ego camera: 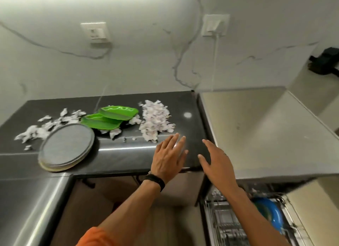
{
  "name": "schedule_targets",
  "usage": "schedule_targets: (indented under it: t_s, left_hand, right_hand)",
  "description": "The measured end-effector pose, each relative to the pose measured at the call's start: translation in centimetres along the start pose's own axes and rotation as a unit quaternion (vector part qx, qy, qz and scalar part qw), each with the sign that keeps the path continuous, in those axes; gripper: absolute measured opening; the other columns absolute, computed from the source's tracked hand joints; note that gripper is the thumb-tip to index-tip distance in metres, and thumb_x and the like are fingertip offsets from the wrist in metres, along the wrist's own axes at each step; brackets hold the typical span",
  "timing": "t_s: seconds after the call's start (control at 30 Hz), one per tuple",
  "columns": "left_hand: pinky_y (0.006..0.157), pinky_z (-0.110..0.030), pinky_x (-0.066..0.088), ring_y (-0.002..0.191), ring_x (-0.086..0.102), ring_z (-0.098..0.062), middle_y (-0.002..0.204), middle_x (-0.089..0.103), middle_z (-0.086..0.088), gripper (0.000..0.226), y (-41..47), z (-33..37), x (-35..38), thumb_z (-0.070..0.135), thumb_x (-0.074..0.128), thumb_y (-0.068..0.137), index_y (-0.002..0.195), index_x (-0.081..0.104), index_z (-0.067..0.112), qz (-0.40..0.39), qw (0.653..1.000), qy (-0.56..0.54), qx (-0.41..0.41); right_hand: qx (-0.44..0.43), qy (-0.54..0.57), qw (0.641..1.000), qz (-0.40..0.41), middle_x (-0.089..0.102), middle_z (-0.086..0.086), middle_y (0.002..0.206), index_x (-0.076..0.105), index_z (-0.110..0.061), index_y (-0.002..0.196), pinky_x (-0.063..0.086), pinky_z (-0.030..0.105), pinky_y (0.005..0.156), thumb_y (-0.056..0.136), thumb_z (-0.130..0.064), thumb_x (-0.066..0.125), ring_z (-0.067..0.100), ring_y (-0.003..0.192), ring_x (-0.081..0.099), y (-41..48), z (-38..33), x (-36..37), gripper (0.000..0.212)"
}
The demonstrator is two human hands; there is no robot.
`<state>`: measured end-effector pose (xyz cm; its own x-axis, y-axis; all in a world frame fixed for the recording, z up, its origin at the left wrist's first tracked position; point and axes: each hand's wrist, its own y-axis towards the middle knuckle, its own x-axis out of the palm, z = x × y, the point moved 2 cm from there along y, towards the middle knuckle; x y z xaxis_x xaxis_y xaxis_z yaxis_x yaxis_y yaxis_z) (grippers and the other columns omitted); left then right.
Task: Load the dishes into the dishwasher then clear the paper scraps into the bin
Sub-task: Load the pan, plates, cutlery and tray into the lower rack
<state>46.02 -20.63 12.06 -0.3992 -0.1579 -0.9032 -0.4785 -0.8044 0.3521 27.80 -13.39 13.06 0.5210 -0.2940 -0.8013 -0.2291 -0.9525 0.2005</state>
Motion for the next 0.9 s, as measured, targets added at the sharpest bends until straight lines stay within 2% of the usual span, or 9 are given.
schedule_targets:
  t_s: [0.2, 0.37, 0.7, 0.9]
  left_hand:
    - [0.108, -0.043, 0.042, 0.140, 0.046, -0.022, 0.152, 0.051, -0.005, 0.052, -2.3, -12.1, -4.4, 0.050, 0.039, 0.102, 0.147, 0.050, 0.025, 0.022, 0.996, 0.031, -0.078]
    - [0.110, -0.043, 0.039, 0.142, 0.045, -0.024, 0.154, 0.048, -0.006, 0.056, -3.0, -19.2, -6.8, 0.053, 0.035, 0.102, 0.148, 0.050, 0.026, 0.028, 0.990, 0.037, -0.136]
    - [0.109, -0.042, 0.039, 0.139, 0.047, -0.024, 0.153, 0.049, -0.006, 0.057, -1.8, -26.2, -7.0, 0.055, 0.035, 0.101, 0.146, 0.052, 0.026, 0.044, 0.976, 0.048, -0.207]
    - [0.107, -0.043, 0.041, 0.136, 0.051, -0.026, 0.151, 0.052, -0.008, 0.055, 1.8, -30.1, -6.0, 0.054, 0.040, 0.101, 0.145, 0.054, 0.024, 0.048, 0.967, 0.070, -0.241]
  right_hand:
    - [-0.057, 0.013, 0.998, -0.025, 0.057, -0.003, 0.145, 0.049, -0.027, 0.147, 0.047, 0.034, 0.103, 0.095, -0.033, 0.068, 0.019, 0.129, 0.055, 4.0, -11.4, 7.0, 0.055]
    - [-0.112, -0.024, 0.992, -0.060, 0.059, -0.003, 0.142, 0.053, -0.025, 0.145, 0.047, 0.033, 0.103, 0.092, -0.036, 0.072, 0.018, 0.128, 0.055, 7.3, -17.6, 11.9, 0.057]
    - [-0.205, -0.087, 0.969, -0.109, 0.064, 0.001, 0.134, 0.057, -0.018, 0.140, 0.052, 0.038, 0.095, 0.090, -0.030, 0.074, 0.025, 0.120, 0.060, 14.9, -23.0, 18.9, 0.055]
    - [-0.237, -0.083, 0.958, -0.142, 0.066, 0.003, 0.123, 0.061, -0.015, 0.131, 0.052, 0.043, 0.093, 0.090, -0.027, 0.070, 0.029, 0.111, 0.061, 21.1, -23.9, 23.6, 0.044]
